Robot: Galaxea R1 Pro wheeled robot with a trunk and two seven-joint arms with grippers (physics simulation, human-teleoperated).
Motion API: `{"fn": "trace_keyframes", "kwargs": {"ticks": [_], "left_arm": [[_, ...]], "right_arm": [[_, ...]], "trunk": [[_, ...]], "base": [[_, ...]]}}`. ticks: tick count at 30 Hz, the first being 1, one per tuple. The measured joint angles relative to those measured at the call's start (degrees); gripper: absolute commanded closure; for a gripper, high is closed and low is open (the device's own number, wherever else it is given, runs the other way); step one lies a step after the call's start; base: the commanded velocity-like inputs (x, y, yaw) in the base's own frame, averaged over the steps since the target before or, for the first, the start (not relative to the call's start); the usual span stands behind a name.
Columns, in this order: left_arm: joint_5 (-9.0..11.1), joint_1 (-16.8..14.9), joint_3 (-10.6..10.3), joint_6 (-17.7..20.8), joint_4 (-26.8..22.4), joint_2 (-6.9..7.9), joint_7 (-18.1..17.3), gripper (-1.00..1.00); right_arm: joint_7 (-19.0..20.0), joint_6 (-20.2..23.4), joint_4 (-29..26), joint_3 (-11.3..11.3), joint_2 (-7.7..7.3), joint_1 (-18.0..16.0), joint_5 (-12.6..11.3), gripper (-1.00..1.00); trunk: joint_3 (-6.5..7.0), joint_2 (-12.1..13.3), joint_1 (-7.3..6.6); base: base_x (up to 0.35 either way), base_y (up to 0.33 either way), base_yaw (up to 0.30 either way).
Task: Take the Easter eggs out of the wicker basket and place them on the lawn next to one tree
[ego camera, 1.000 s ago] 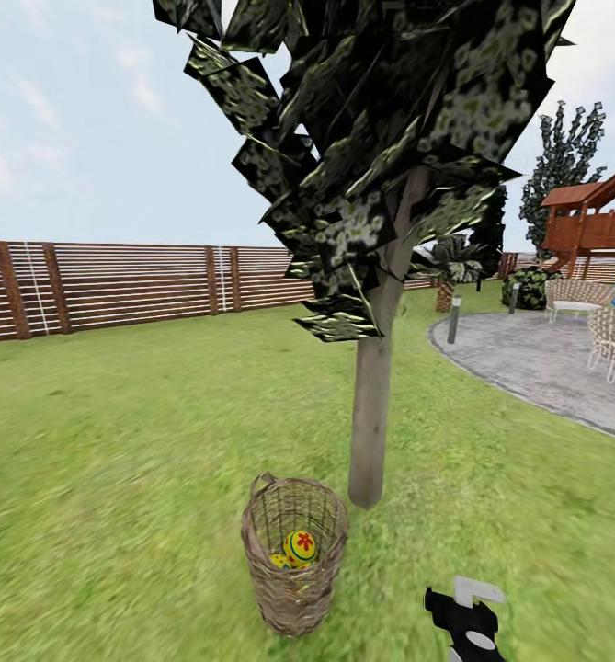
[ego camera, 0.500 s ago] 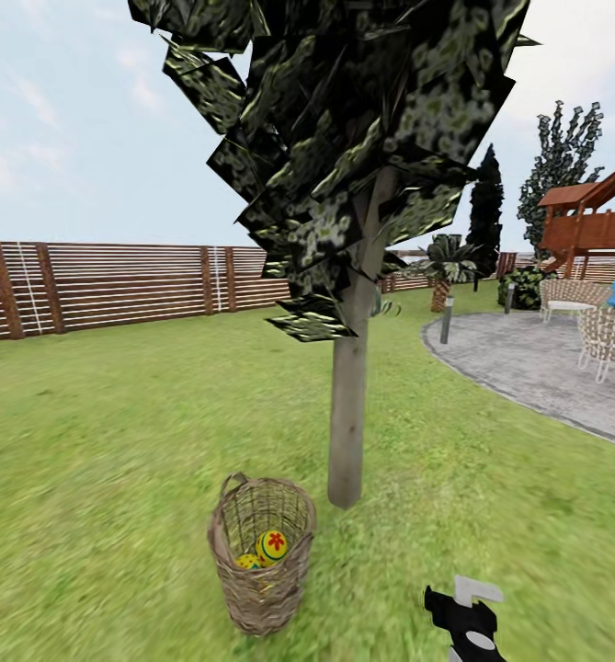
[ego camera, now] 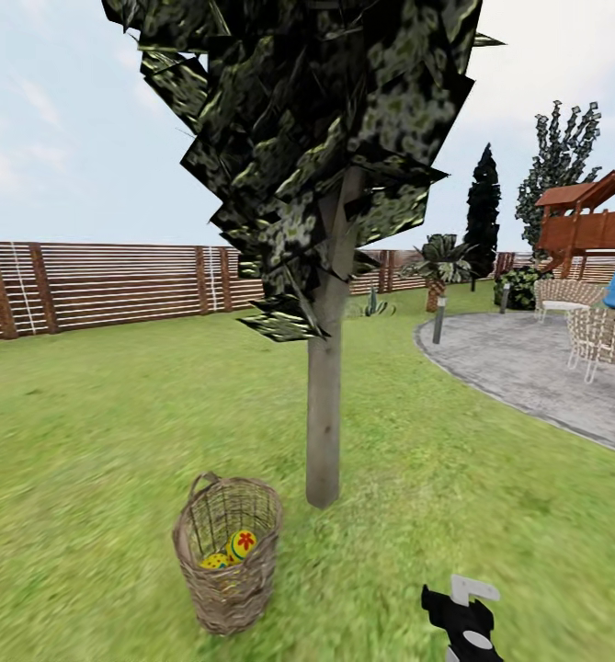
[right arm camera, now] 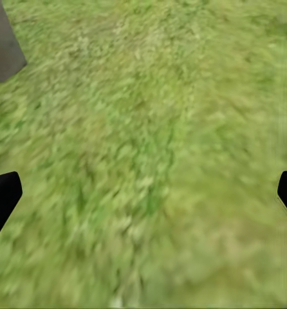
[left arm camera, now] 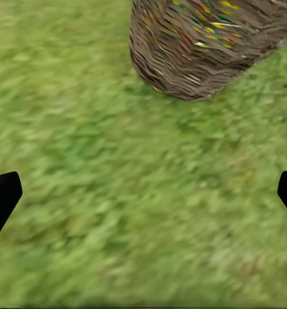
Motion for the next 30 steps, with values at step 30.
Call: {"fn": "trace_keyframes", "kwargs": {"ticks": [30], "left_arm": [[0.56,0.0,0.41,-0.25,-0.01,-0.09,0.0,-1.0]], "right_arm": [[-0.19,-0.08,-0.01,0.87,0.28,-0.01,0.04,-1.0]], "trunk": [[-0.12,0.0,0.0]], "base": [[0.0,-0.107,0.091]]}}
